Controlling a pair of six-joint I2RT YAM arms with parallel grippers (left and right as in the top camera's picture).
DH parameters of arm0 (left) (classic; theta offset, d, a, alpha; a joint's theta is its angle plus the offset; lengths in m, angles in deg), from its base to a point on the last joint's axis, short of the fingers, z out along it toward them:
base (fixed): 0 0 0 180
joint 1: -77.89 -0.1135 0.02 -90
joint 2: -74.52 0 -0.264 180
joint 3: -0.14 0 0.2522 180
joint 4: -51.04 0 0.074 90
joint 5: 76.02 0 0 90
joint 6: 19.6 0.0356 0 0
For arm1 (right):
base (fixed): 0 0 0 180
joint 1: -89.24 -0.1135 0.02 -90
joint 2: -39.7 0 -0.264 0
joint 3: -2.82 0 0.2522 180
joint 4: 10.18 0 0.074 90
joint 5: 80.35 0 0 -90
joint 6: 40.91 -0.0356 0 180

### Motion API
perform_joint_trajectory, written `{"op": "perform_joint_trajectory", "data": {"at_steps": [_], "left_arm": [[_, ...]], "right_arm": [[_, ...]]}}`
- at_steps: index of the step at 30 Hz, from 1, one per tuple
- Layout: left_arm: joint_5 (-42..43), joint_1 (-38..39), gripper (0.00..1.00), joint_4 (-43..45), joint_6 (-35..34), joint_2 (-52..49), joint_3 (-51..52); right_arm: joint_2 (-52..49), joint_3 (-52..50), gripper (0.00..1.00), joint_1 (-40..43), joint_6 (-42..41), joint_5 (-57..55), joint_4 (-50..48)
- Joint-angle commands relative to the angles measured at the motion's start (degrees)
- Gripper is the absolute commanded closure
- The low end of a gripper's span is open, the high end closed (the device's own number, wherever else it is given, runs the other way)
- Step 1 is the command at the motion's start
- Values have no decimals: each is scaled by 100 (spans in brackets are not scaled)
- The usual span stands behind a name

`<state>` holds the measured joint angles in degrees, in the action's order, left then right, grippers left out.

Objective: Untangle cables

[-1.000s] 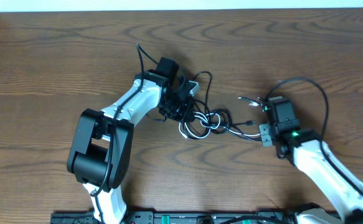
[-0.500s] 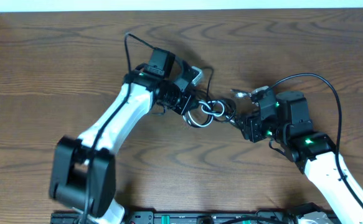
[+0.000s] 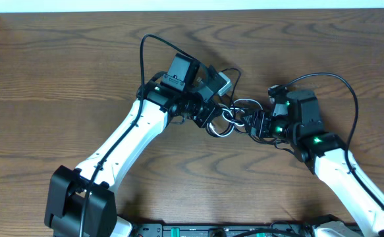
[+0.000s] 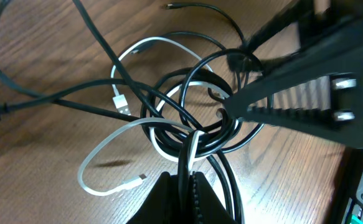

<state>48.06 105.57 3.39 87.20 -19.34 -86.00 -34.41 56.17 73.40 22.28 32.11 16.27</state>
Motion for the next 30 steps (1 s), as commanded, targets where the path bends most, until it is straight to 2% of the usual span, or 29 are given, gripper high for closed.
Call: {"op": "perform_joint_trajectory", "data": {"at_steps": [1,6,15,19,21,26,30], "left_arm": [[-52,4,92,79,118,44,15],[-50,7,93,81,118,44,15],[111,7,92,79,118,44,15],[446,4,93,114,118,44,15],[439,2,92,133,118,44,15],[28,-13,93,146,48,44,15],[-1292,-13,93,142,-492,44,15]], "right_arm": [[-313,46,37,7,-472,66,76],[-715,46,38,4,-470,61,87],[-1154,46,37,2,-748,66,-483],[-1298,46,43,2,-748,66,-560],[-1373,46,52,2,-743,55,-518],[-1438,44,97,11,-564,-374,-369],[-1436,44,99,92,-481,-391,-363]]}}
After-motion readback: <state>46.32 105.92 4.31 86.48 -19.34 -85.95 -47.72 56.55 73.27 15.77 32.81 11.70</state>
